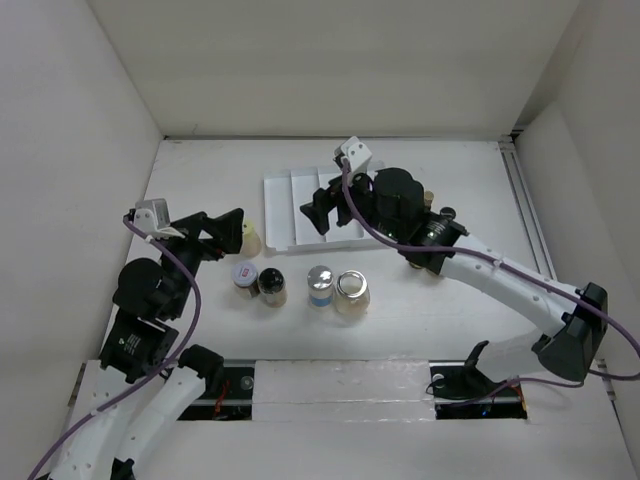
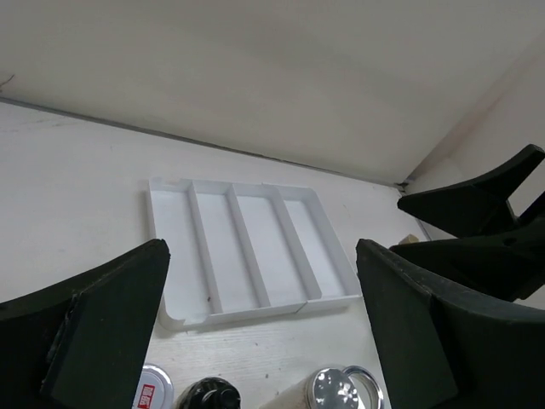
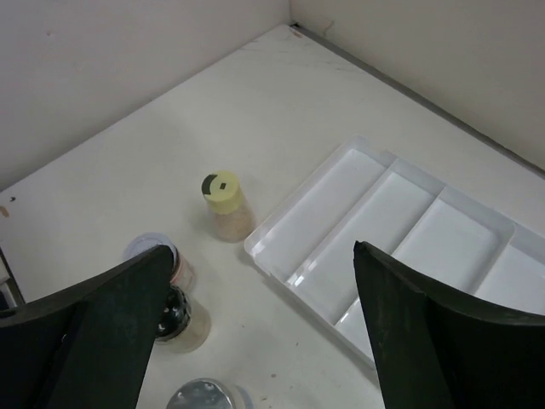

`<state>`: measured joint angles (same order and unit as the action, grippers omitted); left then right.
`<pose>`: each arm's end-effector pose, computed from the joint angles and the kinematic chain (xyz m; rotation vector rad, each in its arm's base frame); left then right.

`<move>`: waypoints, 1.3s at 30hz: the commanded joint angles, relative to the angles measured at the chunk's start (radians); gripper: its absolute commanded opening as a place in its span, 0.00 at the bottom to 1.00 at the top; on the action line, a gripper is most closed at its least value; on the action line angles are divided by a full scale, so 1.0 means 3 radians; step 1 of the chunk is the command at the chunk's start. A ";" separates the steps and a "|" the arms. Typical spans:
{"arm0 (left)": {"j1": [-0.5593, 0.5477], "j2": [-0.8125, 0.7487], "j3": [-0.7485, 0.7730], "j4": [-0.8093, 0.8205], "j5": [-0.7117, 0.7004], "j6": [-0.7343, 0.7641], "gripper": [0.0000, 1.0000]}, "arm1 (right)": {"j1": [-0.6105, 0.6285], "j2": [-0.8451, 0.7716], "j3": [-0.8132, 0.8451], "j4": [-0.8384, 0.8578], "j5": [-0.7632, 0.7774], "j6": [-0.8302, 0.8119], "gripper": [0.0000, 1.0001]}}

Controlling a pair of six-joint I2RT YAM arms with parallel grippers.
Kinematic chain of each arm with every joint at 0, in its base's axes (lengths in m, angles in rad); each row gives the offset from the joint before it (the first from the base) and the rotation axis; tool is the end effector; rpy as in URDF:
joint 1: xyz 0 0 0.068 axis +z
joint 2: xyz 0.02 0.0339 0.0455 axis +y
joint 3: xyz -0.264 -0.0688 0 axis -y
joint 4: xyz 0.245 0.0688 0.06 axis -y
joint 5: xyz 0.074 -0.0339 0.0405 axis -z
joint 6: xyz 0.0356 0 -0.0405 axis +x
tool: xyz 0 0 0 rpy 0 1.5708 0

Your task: Organize the condiment bottles

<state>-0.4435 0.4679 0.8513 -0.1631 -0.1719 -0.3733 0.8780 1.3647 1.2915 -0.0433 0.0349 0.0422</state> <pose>0.0889 -0.0355 0.4037 -0.0991 1.3731 -0.5705 0.2076 0.2482 0.4011 -0.6778 1.5927 0.6567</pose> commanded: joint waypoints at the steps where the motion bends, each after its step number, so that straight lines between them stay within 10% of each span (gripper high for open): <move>1: 0.0000 -0.0067 0.0000 0.0078 -0.0025 0.0023 0.87 | 0.0034 0.0078 0.0225 0.0037 0.0017 0.0028 0.91; 6: 0.0000 -0.0168 -0.0030 0.0078 -0.0321 -0.0049 0.71 | 0.0065 0.0354 0.0562 -0.0106 0.0017 0.0028 0.12; 8: 0.0000 -0.0215 -0.0030 0.0048 -0.0470 -0.0131 0.61 | 0.0095 0.0604 0.0868 -0.0279 0.0017 0.0028 0.00; 13: 0.0031 -0.0245 0.0051 -0.0248 -0.1098 -0.0391 0.17 | 0.0156 0.1284 0.1707 -0.0745 0.0057 -0.0002 0.02; 14: 0.0031 -0.0200 0.0082 -0.0300 -0.1185 -0.0427 0.14 | 0.0157 0.1518 0.1982 -0.0892 0.0058 -0.0033 0.15; 17: 0.0062 -0.0128 0.0153 -0.0438 -0.1390 -0.0616 0.30 | 0.0223 0.1826 0.2417 -0.1097 -0.0013 -0.0074 0.64; 20: 0.0107 -0.0092 0.0154 -0.0474 -0.1437 -0.0698 0.55 | 0.0259 0.2210 0.2715 -0.1292 -0.0136 -0.0105 0.83; 24: 0.0108 -0.0173 0.0154 -0.0474 -0.1406 -0.0735 0.69 | 0.0336 0.2649 0.2981 -0.1390 -0.0096 -0.0105 0.86; 39: 0.0108 -0.1074 -0.0158 -0.0075 -0.1508 -0.0704 0.69 | 0.0366 0.3355 0.3079 -0.1032 -0.0066 -0.0008 0.86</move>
<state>-0.4152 0.1337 0.8238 -0.2432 -0.6197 -0.5812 0.9840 2.3329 2.1612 -0.4068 -0.0067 0.0273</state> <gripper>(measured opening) 0.694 0.863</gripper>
